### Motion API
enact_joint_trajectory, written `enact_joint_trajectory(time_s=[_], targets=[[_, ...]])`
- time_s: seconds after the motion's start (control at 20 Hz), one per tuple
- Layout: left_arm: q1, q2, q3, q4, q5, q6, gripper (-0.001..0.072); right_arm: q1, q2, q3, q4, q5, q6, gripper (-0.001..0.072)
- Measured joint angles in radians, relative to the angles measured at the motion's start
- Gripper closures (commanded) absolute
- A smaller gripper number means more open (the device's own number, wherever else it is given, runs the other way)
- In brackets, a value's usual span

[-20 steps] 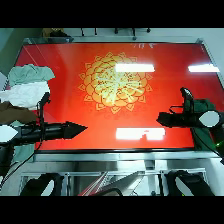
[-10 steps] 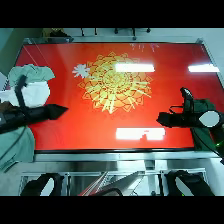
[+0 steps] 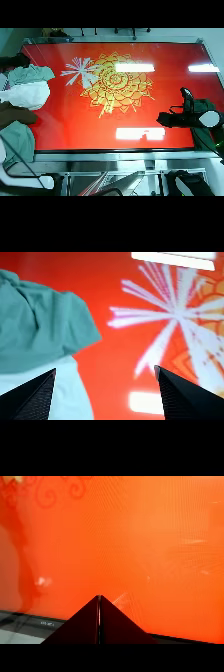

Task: Fold the shirts.

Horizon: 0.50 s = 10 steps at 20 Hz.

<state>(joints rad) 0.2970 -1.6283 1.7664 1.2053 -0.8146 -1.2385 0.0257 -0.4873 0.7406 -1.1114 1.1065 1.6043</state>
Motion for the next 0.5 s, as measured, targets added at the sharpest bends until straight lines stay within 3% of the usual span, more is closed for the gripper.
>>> enact_joint_trajectory(time_s=[0.2, 0.5], targets=[[0.021, -0.355, 0.262, 0.098, 0.086, -0.038, 0.0006, 0.0, 0.0, 0.0, 0.0, 0.0, 0.0, 0.0693], [0.084, -0.562, 0.224, 0.15, 0.358, -0.057, 0.0008, 0.0, 0.0, 0.0, 0.0, 0.0, 0.0, 0.0692]])
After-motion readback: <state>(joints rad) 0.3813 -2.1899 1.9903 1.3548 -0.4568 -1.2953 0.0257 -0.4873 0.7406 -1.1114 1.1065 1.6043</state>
